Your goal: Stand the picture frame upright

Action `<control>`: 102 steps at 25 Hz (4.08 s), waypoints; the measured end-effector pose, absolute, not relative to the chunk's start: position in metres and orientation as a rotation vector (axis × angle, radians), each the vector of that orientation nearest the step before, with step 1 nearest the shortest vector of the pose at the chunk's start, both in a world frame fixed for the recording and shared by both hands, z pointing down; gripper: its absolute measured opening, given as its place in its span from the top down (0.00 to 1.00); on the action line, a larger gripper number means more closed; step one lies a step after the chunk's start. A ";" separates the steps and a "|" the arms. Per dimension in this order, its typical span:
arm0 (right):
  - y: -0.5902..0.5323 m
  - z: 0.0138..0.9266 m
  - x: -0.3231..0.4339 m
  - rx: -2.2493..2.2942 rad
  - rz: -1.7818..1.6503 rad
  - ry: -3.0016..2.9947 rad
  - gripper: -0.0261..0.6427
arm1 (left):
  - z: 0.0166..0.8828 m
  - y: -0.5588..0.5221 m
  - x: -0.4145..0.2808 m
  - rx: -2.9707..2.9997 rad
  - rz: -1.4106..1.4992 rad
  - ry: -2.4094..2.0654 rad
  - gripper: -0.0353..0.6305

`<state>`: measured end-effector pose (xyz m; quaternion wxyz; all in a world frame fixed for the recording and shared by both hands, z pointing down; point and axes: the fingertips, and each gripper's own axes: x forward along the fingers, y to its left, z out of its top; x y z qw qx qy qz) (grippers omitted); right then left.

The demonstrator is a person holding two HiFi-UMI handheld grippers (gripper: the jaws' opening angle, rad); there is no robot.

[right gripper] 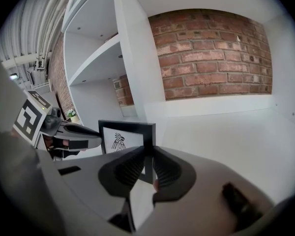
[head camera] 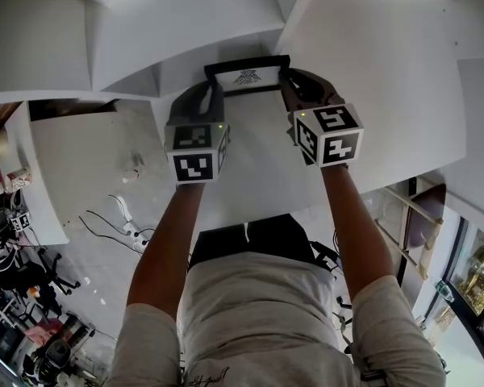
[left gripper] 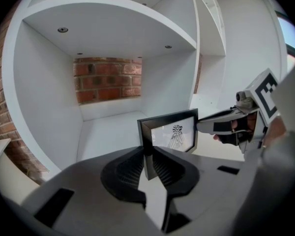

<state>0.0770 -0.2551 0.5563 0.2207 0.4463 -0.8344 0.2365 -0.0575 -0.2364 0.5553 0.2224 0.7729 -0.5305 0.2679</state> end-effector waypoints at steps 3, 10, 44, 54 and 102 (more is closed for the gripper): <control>-0.257 0.558 0.077 1.235 0.657 -2.305 0.86 | 0.557 -0.238 -0.058 2.133 0.745 -1.467 0.85; -0.261 0.559 0.078 1.232 0.659 -2.301 0.86 | 0.560 -0.240 -0.057 2.127 0.740 -1.466 0.85; -0.253 0.555 0.078 1.203 0.679 -2.319 0.83 | 0.555 -0.234 -0.059 2.158 0.772 -1.470 0.81; -0.229 0.535 0.076 1.211 0.705 -2.330 0.83 | 0.528 -0.209 -0.068 2.170 0.704 -1.460 0.84; -0.088 0.408 0.023 1.153 0.584 -2.426 0.92 | 0.391 -0.079 -0.093 2.369 0.508 -1.363 0.92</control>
